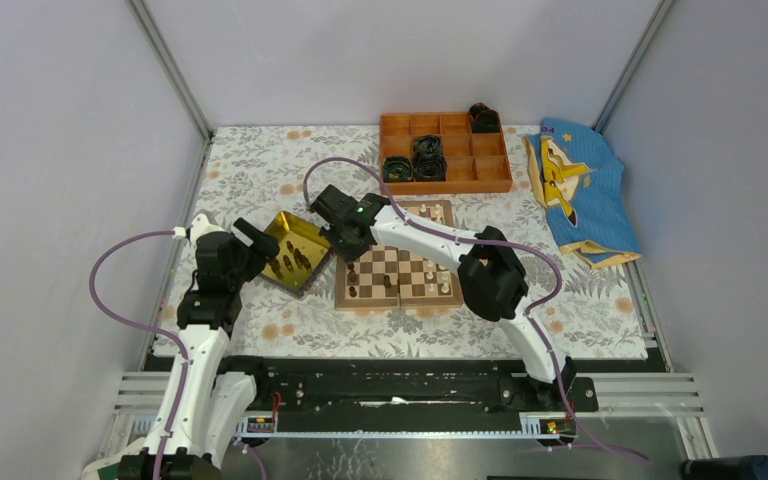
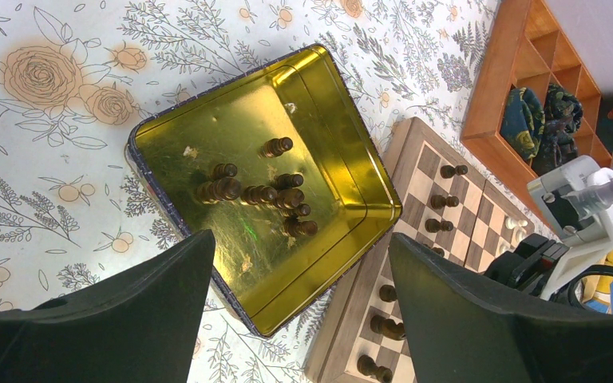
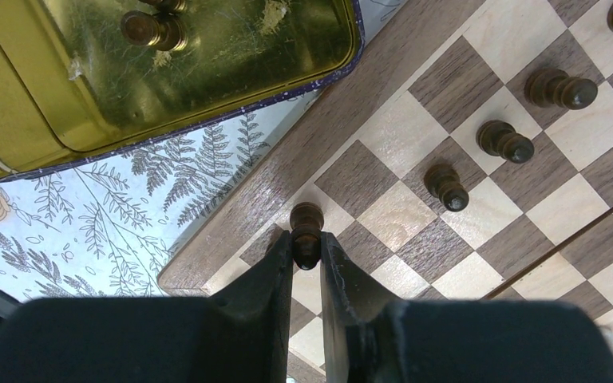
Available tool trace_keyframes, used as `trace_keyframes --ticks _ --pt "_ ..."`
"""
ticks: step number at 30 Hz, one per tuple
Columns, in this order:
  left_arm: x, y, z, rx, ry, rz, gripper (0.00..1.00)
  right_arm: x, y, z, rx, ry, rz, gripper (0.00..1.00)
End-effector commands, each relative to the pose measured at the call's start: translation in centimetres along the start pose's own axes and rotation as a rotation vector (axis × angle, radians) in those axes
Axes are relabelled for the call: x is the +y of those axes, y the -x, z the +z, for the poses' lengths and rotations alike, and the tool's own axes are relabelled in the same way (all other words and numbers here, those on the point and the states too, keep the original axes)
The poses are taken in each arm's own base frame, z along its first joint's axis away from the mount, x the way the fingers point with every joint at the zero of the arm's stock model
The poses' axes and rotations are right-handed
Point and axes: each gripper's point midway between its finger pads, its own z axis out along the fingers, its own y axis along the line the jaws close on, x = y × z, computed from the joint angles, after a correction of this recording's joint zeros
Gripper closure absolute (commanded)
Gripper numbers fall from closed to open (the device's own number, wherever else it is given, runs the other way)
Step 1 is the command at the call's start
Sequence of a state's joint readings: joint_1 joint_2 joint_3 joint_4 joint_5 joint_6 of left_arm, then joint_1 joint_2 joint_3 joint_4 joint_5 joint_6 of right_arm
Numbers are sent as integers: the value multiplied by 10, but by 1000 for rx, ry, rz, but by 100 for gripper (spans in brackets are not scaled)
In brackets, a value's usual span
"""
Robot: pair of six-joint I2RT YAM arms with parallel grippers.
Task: Set up the chess pieces on the board
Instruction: Place the chess piece on the chessboard.
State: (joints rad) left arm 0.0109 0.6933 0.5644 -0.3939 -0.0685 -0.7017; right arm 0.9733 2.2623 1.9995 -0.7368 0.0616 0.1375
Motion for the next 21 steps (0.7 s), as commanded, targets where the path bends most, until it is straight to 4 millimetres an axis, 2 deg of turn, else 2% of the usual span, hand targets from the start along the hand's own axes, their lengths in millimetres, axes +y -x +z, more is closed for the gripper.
trace_keyframes --ticks 1,13,21 --pt "-8 5 1 -26 -36 4 12 6 3 -3 3 9 -27 91" --pt "-8 5 1 -25 -38 4 12 2 -1 3 11 -11 -30 90" --pt "-8 5 1 -25 -38 4 12 1 -1 1 4 -21 -30 89"
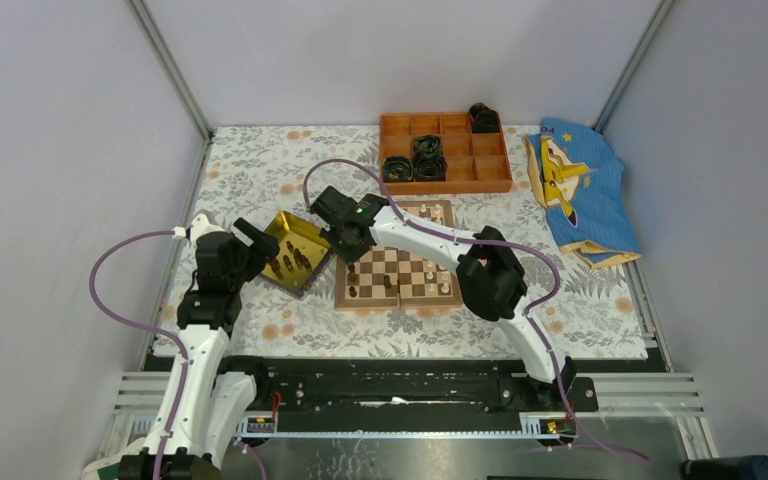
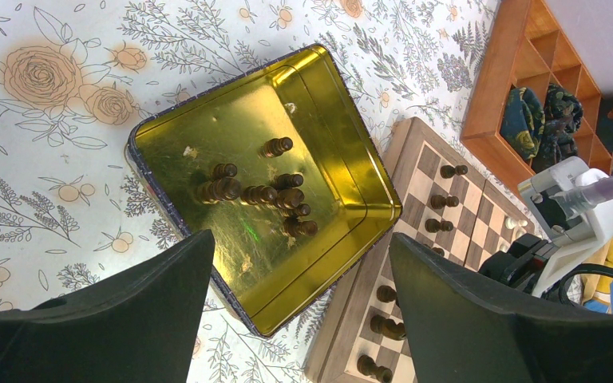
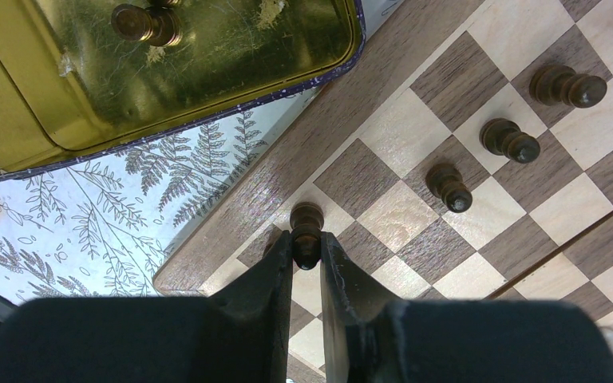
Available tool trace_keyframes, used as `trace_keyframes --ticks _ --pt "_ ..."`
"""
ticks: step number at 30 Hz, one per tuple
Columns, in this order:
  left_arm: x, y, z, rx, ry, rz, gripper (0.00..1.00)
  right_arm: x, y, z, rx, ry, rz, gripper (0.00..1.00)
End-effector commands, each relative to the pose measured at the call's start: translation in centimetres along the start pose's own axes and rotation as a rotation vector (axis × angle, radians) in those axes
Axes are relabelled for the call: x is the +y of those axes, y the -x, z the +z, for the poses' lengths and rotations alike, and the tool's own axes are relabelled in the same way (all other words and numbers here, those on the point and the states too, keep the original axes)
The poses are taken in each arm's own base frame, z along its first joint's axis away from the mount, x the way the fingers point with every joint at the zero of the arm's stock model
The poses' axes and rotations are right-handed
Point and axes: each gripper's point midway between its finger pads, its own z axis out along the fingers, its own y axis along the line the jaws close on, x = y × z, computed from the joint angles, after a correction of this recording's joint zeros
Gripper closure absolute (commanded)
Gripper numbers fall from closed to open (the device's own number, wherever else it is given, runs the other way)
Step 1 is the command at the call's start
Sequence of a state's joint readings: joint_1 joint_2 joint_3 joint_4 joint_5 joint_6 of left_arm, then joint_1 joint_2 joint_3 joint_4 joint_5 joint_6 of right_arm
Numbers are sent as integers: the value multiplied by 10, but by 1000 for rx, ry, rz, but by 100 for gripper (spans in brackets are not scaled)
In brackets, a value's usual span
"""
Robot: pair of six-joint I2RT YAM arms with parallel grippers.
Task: Set up the chess pieces on the board
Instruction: Place the chess piece on the chessboard.
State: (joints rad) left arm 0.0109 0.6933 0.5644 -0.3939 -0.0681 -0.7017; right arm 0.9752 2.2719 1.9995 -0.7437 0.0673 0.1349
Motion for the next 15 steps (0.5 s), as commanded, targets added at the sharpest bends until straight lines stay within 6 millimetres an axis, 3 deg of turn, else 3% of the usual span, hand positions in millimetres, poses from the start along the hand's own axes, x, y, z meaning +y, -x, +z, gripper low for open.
trace_keyframes --ticks 1,15 --pt "-8 5 1 -25 -38 4 12 1 3 -4 -13 -14 -25 89" --pt "-9 6 0 -28 -40 4 12 0 5 -8 -23 -18 -22 92"
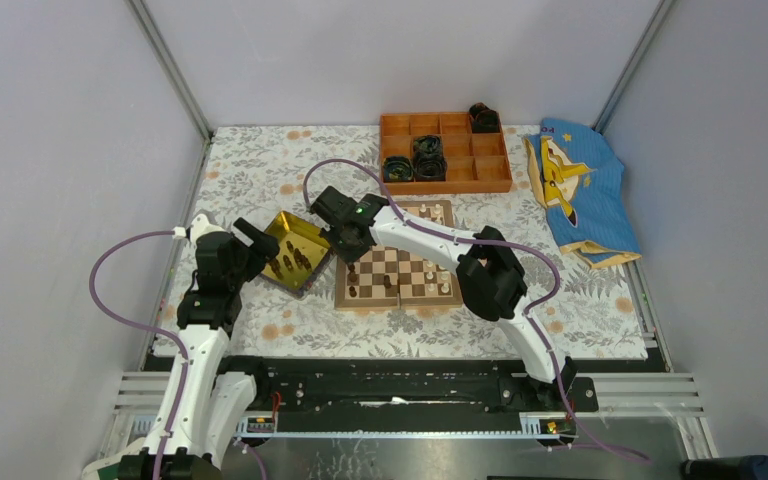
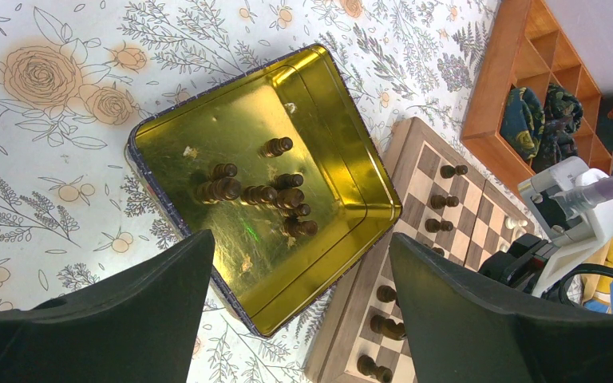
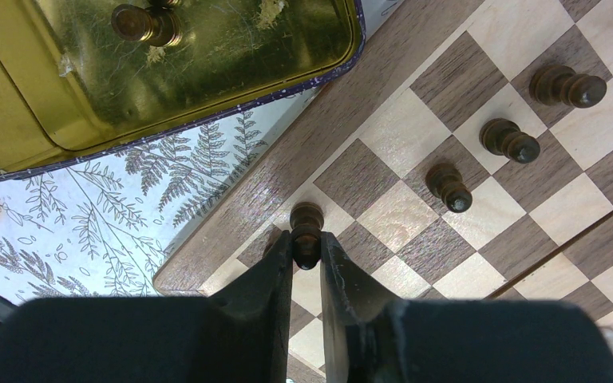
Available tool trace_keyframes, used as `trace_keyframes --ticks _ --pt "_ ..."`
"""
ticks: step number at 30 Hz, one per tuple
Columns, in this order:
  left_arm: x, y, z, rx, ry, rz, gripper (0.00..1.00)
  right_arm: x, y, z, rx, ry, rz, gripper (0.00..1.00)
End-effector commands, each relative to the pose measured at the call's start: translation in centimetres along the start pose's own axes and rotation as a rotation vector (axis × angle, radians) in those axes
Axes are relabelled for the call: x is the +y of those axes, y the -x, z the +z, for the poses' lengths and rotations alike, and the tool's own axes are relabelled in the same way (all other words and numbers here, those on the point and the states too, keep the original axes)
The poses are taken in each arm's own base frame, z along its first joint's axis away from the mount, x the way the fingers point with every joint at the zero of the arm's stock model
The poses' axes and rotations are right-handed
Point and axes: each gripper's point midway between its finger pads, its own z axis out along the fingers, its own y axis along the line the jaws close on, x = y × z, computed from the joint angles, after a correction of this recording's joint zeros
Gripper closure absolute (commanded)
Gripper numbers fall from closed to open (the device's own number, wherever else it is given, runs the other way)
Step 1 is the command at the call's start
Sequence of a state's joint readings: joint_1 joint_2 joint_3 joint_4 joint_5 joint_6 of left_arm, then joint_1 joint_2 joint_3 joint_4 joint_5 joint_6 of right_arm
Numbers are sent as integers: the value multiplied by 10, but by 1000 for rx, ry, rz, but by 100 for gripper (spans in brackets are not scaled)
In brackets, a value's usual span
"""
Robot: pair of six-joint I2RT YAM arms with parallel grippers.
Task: Set up the chess pieces on the board
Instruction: Place the chess piece on the chessboard.
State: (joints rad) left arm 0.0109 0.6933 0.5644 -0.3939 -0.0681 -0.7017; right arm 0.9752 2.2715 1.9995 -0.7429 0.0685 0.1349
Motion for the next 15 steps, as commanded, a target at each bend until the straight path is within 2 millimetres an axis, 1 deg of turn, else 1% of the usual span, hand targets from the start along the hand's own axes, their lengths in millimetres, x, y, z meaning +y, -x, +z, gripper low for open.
trace_keyframes --ticks 1,15 --pt "-8 5 1 -27 -39 4 12 0 4 -8 -22 -17 -22 92" --pt "-8 5 0 -26 -38 4 12 -2 4 -12 -23 -27 -24 94"
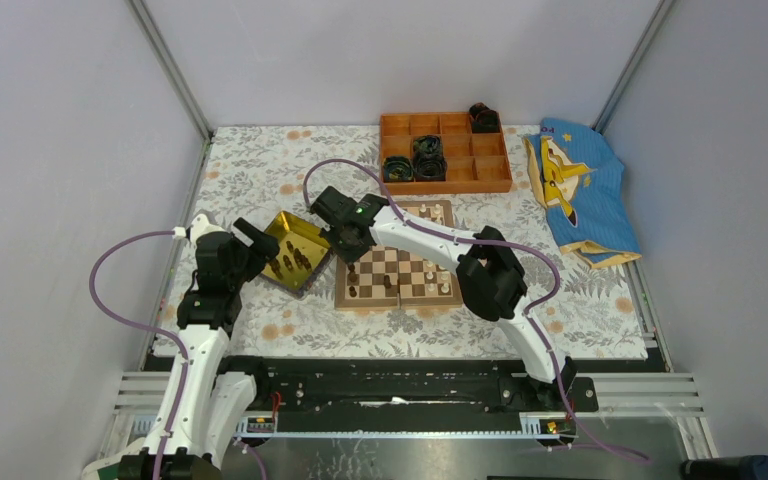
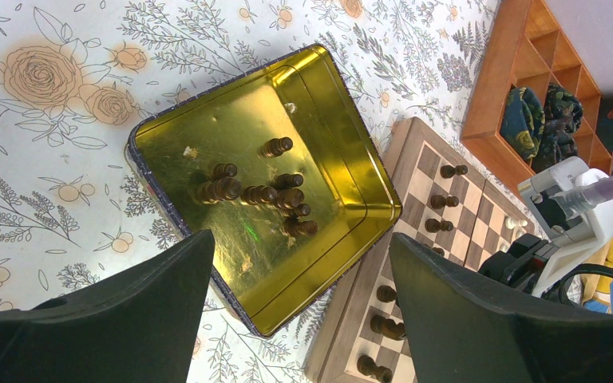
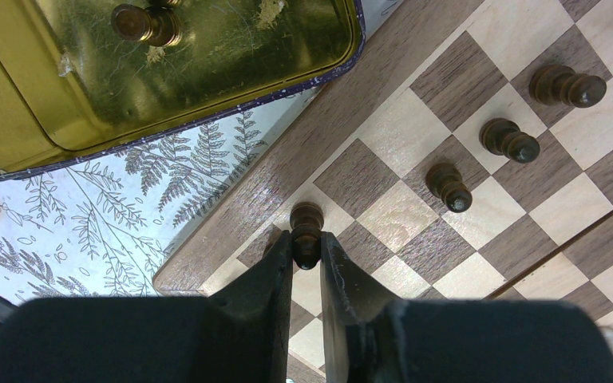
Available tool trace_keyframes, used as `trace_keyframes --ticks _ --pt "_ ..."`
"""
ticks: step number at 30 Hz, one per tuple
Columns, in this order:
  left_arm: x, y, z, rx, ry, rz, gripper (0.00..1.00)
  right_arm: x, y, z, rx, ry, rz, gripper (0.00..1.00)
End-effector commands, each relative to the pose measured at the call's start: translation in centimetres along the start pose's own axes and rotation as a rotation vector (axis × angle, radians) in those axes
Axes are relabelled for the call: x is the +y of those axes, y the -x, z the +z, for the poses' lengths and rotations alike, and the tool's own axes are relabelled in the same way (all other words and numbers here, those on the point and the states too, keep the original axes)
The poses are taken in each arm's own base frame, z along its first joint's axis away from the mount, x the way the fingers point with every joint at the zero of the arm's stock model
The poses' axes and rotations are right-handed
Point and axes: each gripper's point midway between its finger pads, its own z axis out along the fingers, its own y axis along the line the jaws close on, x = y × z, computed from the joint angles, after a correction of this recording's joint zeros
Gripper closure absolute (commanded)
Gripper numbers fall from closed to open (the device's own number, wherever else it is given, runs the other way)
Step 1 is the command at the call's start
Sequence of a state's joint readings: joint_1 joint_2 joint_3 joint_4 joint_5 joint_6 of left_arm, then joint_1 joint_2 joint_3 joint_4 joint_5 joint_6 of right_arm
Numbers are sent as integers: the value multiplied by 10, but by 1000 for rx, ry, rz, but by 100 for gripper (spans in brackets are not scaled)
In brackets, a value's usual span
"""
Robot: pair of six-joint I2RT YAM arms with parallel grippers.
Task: Set up the chess pieces on the board
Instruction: Place the chess piece on the chessboard.
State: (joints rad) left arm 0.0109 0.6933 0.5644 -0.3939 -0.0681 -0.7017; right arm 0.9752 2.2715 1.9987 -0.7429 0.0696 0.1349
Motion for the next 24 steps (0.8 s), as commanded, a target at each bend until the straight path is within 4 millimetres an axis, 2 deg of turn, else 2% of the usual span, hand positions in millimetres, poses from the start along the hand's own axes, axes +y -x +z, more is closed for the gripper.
trace_keyframes --ticks 1,8,15,24 --pt "-8 5 0 -26 -39 4 12 -2 4 -12 -25 -26 -24 94" --pt "-8 5 0 -27 -39 4 12 -2 2 -12 -19 -25 -24 93" --pt "-8 5 1 -26 -39 4 11 0 5 -13 -31 -18 -23 67" --pt "-8 6 0 -30 -37 2 11 1 13 -21 -60 -11 -22 63"
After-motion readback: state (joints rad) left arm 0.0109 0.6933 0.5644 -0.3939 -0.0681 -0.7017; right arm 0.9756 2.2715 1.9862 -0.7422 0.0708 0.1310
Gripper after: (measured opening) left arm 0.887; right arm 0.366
